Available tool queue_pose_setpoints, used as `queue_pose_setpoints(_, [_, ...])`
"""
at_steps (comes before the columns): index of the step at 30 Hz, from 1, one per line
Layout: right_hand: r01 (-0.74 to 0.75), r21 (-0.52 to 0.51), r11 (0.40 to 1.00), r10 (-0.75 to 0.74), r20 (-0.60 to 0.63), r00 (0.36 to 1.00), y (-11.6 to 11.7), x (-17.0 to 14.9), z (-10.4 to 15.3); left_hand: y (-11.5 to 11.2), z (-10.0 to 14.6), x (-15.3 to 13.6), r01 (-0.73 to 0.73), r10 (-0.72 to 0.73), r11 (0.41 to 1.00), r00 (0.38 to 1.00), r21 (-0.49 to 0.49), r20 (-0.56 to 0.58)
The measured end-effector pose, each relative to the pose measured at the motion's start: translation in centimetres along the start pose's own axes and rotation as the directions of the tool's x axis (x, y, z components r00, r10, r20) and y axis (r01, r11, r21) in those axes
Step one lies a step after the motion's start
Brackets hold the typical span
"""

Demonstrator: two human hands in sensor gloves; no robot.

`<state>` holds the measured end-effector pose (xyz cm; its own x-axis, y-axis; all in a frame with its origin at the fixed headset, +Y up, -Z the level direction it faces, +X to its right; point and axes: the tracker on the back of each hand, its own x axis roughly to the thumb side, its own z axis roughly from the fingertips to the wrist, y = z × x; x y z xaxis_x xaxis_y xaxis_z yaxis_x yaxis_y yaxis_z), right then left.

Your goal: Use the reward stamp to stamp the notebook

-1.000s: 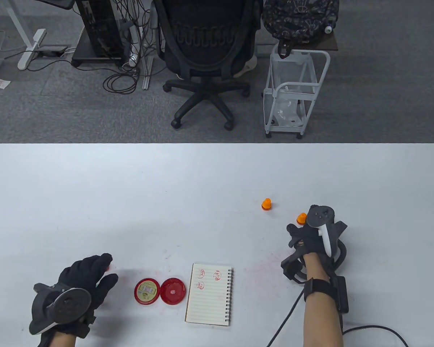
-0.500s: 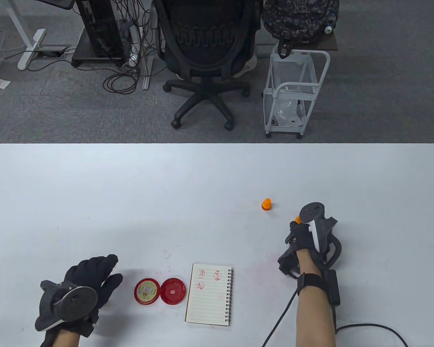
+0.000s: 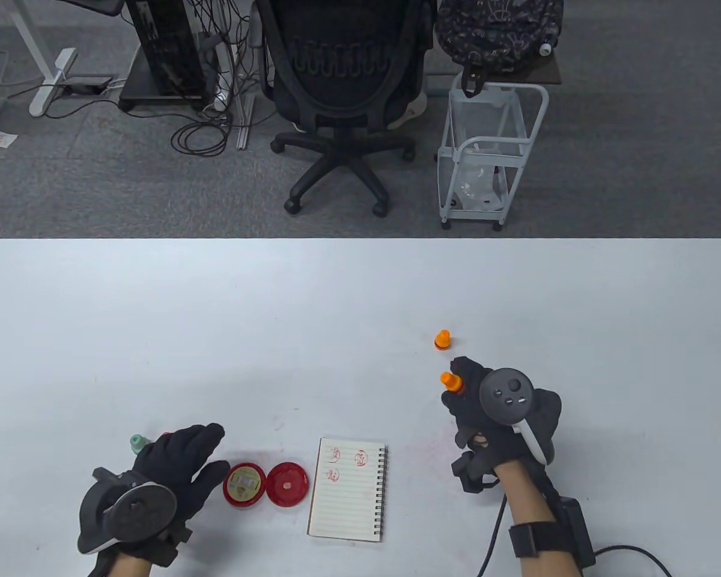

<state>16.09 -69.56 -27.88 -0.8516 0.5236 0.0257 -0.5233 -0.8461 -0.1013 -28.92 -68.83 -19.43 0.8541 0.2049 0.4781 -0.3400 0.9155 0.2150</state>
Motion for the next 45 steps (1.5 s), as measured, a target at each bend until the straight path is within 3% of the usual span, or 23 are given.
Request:
queue_pose_setpoints(5, [0.087, -0.008, 0.996, -0.086, 0.103, 0.991, -0.3, 3.0, 2.5, 0.1, -1.9, 2.2, -0.068, 0.066, 0.996, 0.997, 0.052, 0.04])
queue_pose_setpoints(9, [0.165, 0.045, 0.985, -0.17, 0.183, 0.968, 0.8, 6.0, 4.2, -1.4, -3.3, 4.3, -0.201, 0.197, 0.976, 0.979, 0.079, 0.062])
queue_pose_setpoints(13, [0.137, 0.107, 0.985, -0.159, 0.24, 0.958, 4.1, 9.0, 6.1, -4.7, -3.4, 7.0, -0.334, 0.326, 0.941, 0.939, 0.06, 0.113])
queue_pose_setpoints(17, [0.067, 0.174, 0.982, -0.113, 0.266, 0.957, 7.2, 10.4, 7.6, -7.1, -3.0, 8.8, -0.3, 0.304, 0.953, 0.939, -0.048, 0.161])
queue_pose_setpoints(20, [0.012, 0.152, 0.988, -0.057, 0.296, 0.953, 7.5, 10.5, 8.1, -7.0, -2.8, 9.2, -0.257, 0.255, 0.966, 0.952, -0.011, 0.172])
queue_pose_setpoints(24, [0.05, 0.186, 0.981, -0.107, 0.311, 0.944, 7.6, 10.8, 8.6, -7.5, -2.9, 9.5, -0.333, 0.333, 0.942, 0.929, -0.031, 0.16])
queue_pose_setpoints(33, [-0.006, 0.166, 0.986, -0.051, 0.338, 0.94, 7.7, 11.1, 9.1, -7.3, -2.8, 9.6, -0.368, 0.36, 0.93, 0.918, 0.017, 0.167])
queue_pose_setpoints(45, [0.02, 0.204, 0.979, -0.079, 0.286, 0.955, 8.1, 10.7, 8.8, -7.2, -2.8, 9.7, -0.342, 0.33, 0.939, 0.926, 0.04, 0.181])
